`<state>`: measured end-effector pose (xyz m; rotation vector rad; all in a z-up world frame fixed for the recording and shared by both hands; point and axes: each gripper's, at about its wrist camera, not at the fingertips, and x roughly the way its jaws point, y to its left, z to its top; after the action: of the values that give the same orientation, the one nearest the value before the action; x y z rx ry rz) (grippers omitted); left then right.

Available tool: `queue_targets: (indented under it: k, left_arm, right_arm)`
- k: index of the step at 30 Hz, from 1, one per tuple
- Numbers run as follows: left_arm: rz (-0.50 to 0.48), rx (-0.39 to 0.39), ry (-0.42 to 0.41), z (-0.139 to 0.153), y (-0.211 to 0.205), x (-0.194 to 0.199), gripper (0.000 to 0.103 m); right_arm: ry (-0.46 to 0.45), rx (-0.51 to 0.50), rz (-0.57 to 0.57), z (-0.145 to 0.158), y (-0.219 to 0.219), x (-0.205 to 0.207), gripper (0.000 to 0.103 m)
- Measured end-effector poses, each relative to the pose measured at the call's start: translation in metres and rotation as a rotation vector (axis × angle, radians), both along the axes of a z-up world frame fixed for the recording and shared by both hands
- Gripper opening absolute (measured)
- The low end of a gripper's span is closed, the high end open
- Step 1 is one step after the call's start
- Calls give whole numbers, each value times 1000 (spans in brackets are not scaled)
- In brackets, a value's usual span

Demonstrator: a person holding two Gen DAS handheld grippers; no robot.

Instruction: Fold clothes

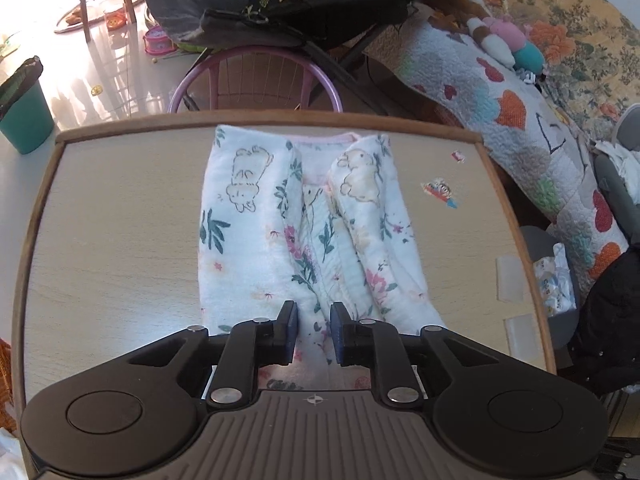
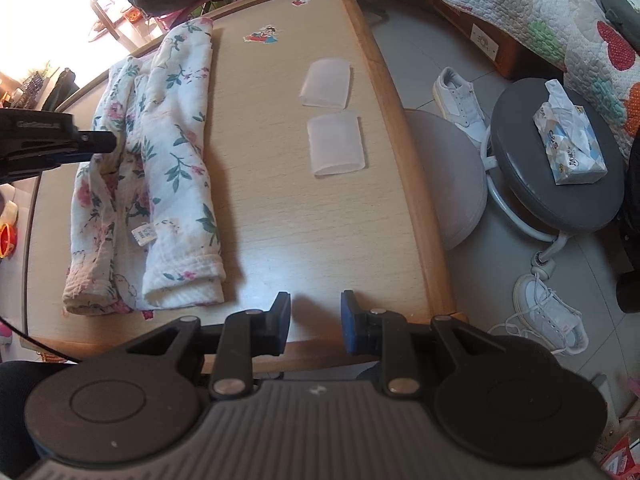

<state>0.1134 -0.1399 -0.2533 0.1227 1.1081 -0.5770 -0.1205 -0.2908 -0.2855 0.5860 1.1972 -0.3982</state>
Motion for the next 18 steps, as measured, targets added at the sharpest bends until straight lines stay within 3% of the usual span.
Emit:
queue_targets:
  k: [6,13,18]
  left_arm:
    - [2,69,55,-20,-2,-2,22]
    - [54,-57,72,-2,34,-19,24]
    - [85,-54,120,-8,69,-44,32]
  right_arm:
    - [2,-15,22,3,3,1,27]
    - [-57,-28,55,28,2,6,26]
    - [-105,-23,131,43,13,26,26]
